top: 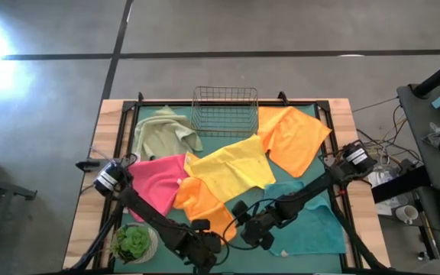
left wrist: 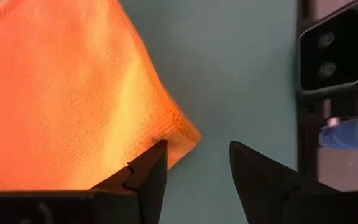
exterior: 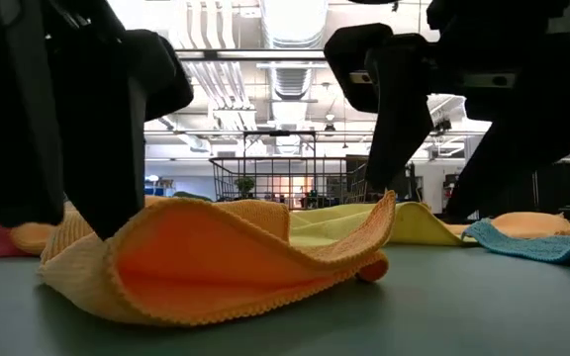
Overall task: Fold microfiber towels
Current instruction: Fold the bottom orange microfiber towel
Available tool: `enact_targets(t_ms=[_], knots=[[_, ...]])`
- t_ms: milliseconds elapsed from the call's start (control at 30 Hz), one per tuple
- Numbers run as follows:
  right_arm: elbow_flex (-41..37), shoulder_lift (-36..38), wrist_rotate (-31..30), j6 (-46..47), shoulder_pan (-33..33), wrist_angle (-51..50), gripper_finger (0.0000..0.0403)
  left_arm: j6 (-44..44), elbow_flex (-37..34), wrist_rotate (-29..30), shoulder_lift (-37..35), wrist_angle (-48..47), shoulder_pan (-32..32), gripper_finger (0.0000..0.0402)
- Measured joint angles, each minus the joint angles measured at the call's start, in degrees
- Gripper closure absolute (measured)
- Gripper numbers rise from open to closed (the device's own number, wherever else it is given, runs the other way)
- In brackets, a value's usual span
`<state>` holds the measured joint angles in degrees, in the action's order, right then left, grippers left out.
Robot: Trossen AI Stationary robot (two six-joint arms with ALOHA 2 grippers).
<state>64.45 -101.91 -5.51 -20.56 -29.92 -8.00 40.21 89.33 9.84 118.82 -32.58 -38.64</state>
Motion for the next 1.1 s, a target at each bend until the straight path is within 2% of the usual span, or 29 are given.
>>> enact_targets(t_ms=[133,233,400,700,967,1100], knots=[[-0.09,0.00,0.04,1.01,0.35,-0.77,0.0218,-0.21,4.09,0.10,-0.02,-0.81,-0.69,0.0244],[-0.09,0.00,0.05,1.03,0.36,-0.67,0.0220,-2.26,6.35,2.89,-0.10,-3.77,-1.22,0.0244],[-0.09,-0.02,0.16,1.08,0.45,-0.62,0.0220,-4.77,5.11,4.41,0.28,-3.89,-1.00,0.0244],[-0.14,-0.07,0.10,1.58,0.73,-0.62,0.0225,-6.02,4.48,3.71,4.11,-2.45,-0.46,0.0244],[-0.16,-0.07,0.17,1.56,0.73,-0.11,0.0225,-6.03,4.17,4.19,6.44,-2.91,0.28,0.0244],[-0.09,-0.09,2.64,0.78,0.82,1.13,0.0225,-3.32,4.26,4.50,7.04,-3.38,0.55,0.0245]])
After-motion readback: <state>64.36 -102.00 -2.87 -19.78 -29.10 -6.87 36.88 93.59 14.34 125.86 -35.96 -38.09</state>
